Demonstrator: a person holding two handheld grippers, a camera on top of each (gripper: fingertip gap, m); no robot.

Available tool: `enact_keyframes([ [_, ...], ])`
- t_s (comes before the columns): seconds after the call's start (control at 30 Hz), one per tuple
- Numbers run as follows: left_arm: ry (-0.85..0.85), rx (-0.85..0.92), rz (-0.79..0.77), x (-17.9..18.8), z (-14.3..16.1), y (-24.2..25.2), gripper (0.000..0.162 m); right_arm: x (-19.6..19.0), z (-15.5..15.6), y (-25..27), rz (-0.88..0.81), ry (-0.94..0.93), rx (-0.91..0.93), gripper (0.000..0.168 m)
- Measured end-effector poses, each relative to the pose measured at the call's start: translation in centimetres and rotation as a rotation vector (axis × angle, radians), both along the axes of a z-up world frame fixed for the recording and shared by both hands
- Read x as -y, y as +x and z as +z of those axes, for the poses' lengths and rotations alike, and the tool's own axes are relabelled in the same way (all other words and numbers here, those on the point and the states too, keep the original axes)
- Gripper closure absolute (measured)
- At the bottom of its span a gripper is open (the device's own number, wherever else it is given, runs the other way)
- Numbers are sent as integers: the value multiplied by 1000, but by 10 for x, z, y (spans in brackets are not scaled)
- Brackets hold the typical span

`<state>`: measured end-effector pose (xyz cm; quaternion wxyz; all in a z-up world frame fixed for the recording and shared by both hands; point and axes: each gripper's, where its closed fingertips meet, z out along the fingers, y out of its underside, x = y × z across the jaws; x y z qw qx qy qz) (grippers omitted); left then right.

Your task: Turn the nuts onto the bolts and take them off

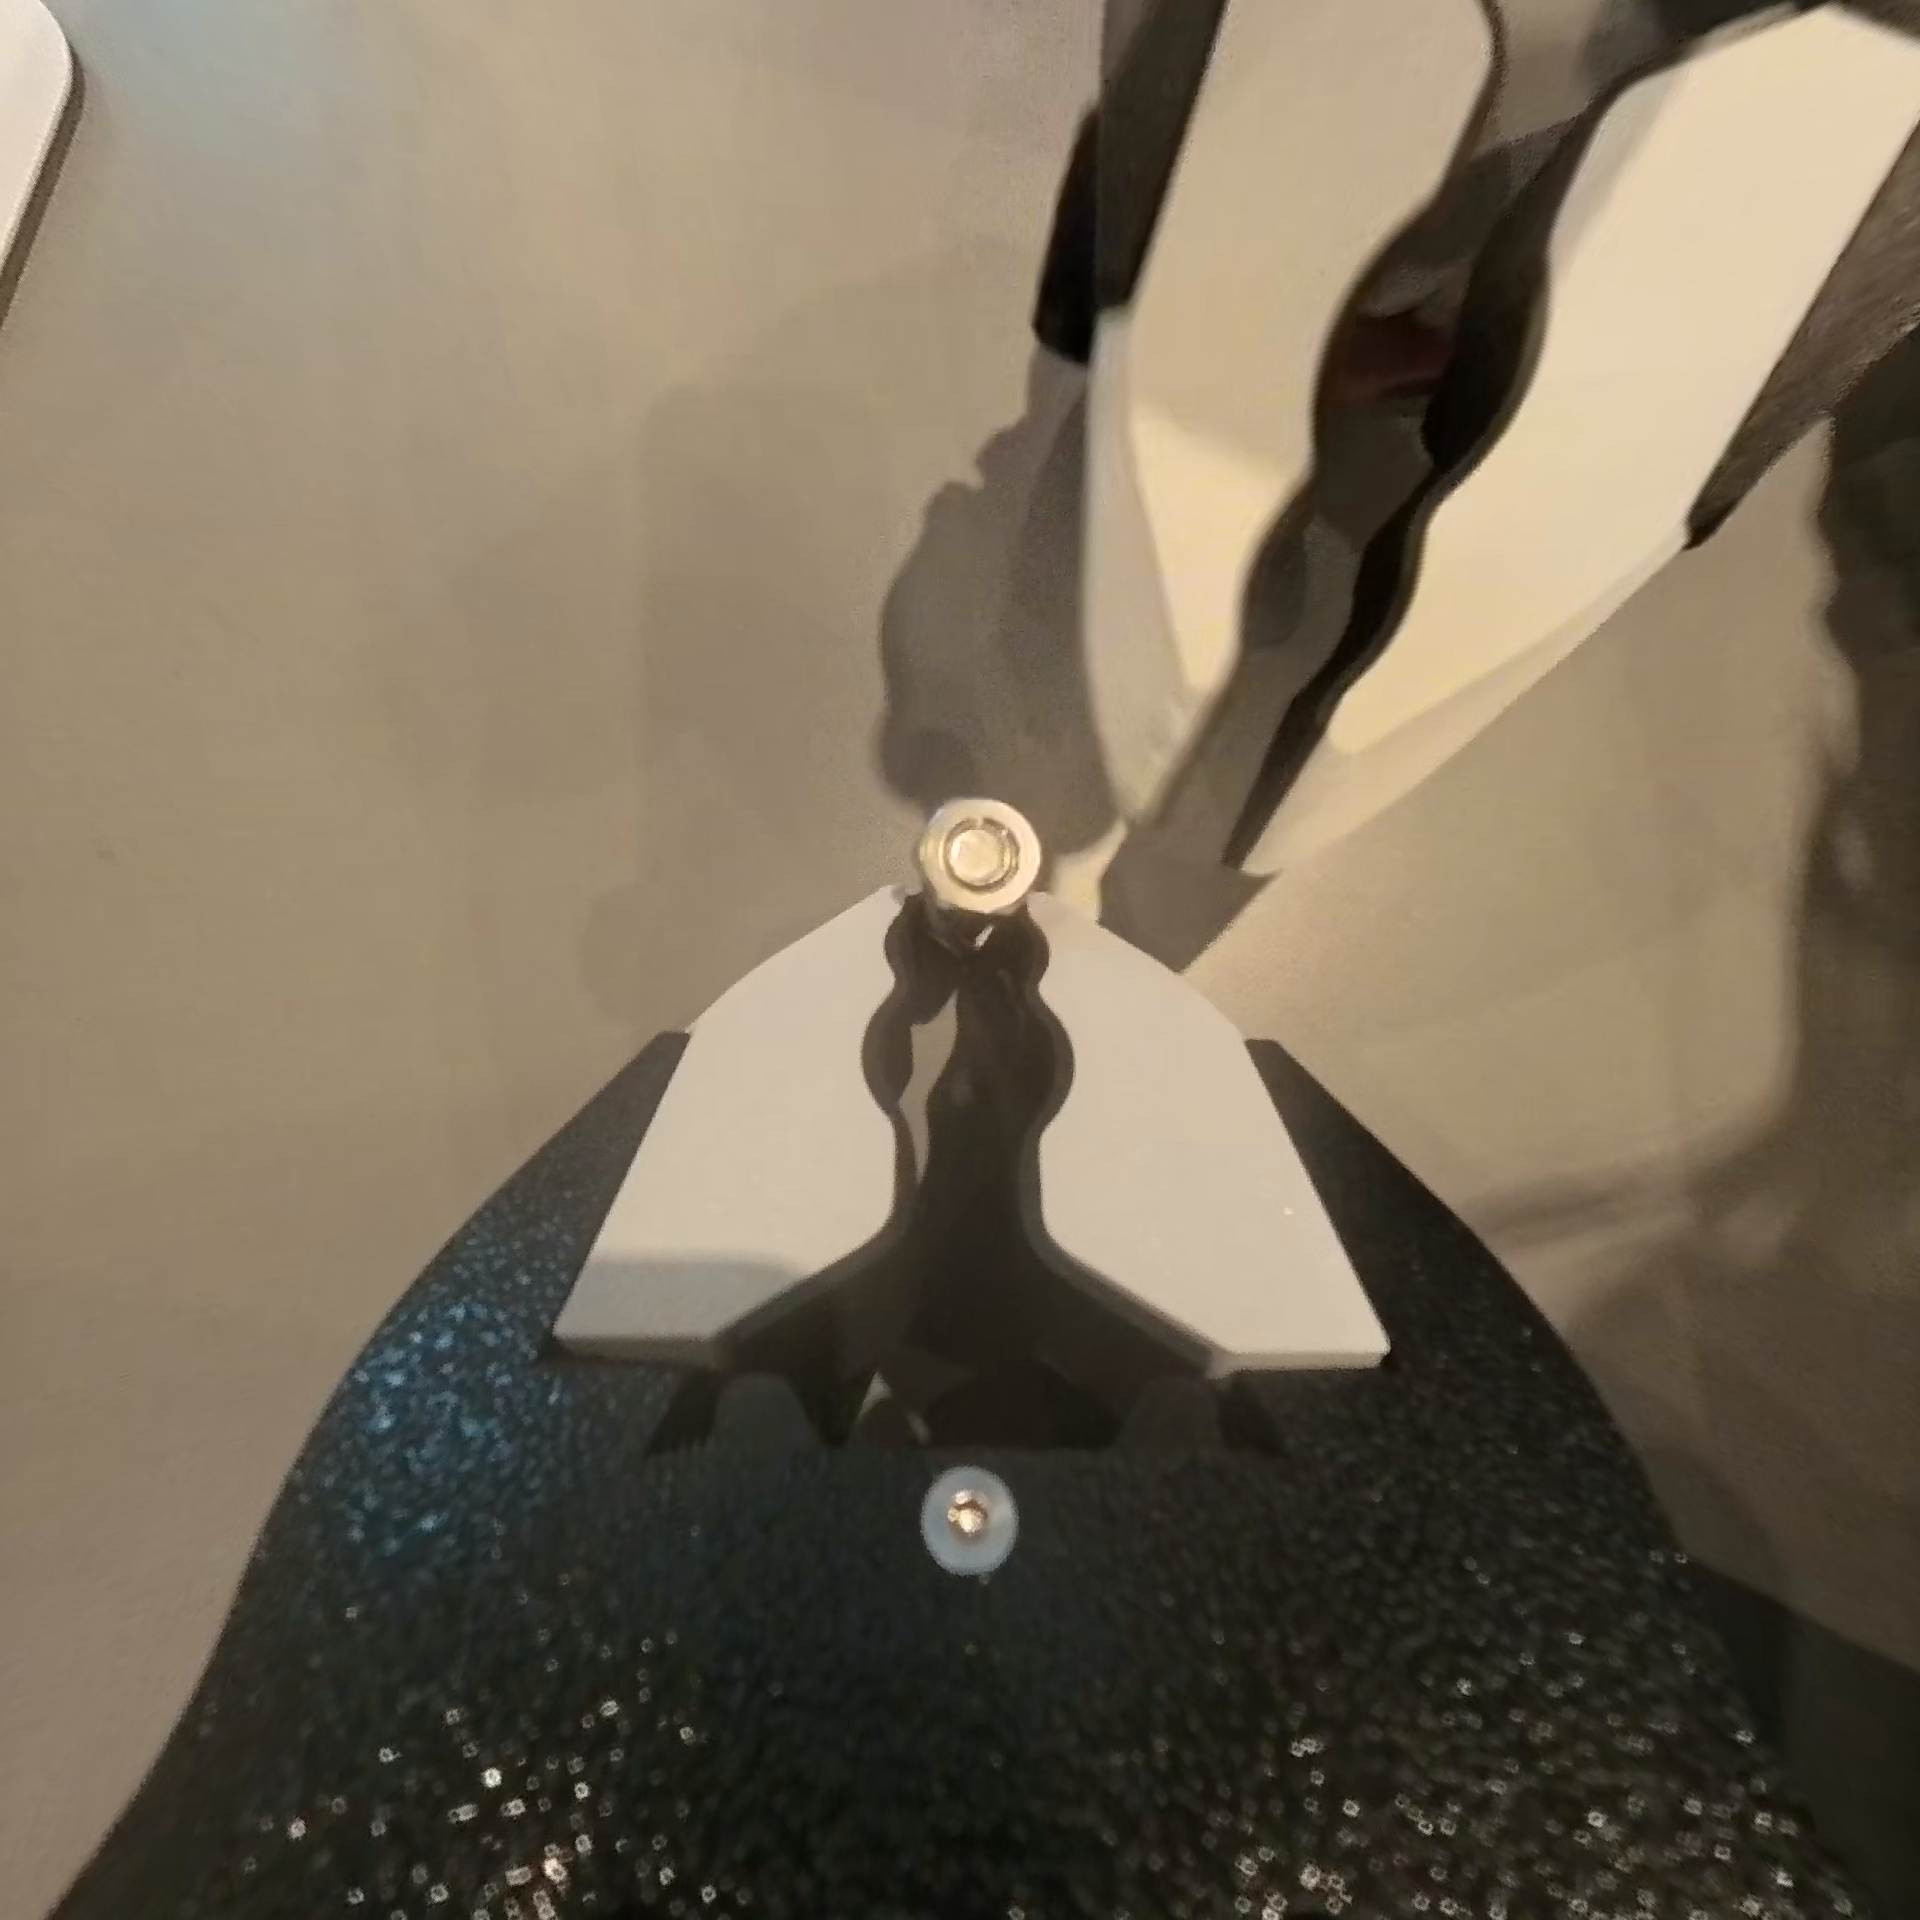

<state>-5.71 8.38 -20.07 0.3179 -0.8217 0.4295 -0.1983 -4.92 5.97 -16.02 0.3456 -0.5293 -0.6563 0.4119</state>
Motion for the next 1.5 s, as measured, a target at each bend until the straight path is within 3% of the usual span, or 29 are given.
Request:
enact_keyframes([
  [0.1, -1, 0, 0, 0, 0, 0, 146, -13, -1, -4, -71, -10, 6, 133],
  [0.2, 0, 0, 0, 0, 0, 0, 146, -13, -6, -7, -61, -27, 48, 130],
  [0.23, 0, 1, 0, 0, 0, 0, 146, -7, -6, -6, -22, -26, 51, 134],
  [0.3, 0, 0, -1, 0, 0, 0, 146, 6, -1, 1, 52, -26, 16, 163],
  [0.37, 0, 0, -1, 0, 0, 0, 146, -1, 5, 1, -3, -3, -38, 155],
  [0.43, -2, 1, -1, 0, 0, 0, 146, -10, 2, -3, -53, -28, -14, 133],
  [0.53, 0, 0, -1, 0, 0, 0, 146, -14, -2, -8, -60, -39, 20, 125],
  [0.57, 0, 0, -1, 0, 0, 0, 146, -11, -4, -8, -44, -37, 32, 125],
  [0.63, 0, 0, -2, 0, 0, 0, 146, 6, -4, 0, 63, -48, 38, 159],
  [0.67, 0, 0, -2, 0, 0, 0, 146, 10, -2, 2, 73, -48, 26, 162],
  [0.8, -2, 0, -17, 1, 0, 0, 146, -8, 3, -3, -34, -46, -19, 131],
  [0.9, 2, -1, -16, 1, 0, 0, 146, -13, -3, -8, -56, -54, 26, 126],
  [1.0, 2, 0, -18, 1, 0, 0, 146, -4, -6, -4, 0, -48, 53, 136],
  [1.03, 2, -1, -18, 1, 0, 0, 146, 3, -5, 1, 45, -56, 48, 154],
  [1.13, 2, -1, -18, 1, 0, 0, 146, -4, 3, 1, -10, -45, -13, 147],
  [1.27, 2, -1, -18, 1, 0, 0, 146, -12, -6, -8, -35, -41, 51, 127],
  [1.33, 3, 0, -19, 1, 0, 0, 146, -6, -9, -7, -1, -23, 68, 131],
  [1.4, 3, -1, -21, 1, 0, 0, 146, 10, -7, 3, 87, -30, 55, 168],
  [1.5, 3, -1, -21, 1, 0, 1, 146, -1, 1, 3, -2, -16, -9, 149],
])
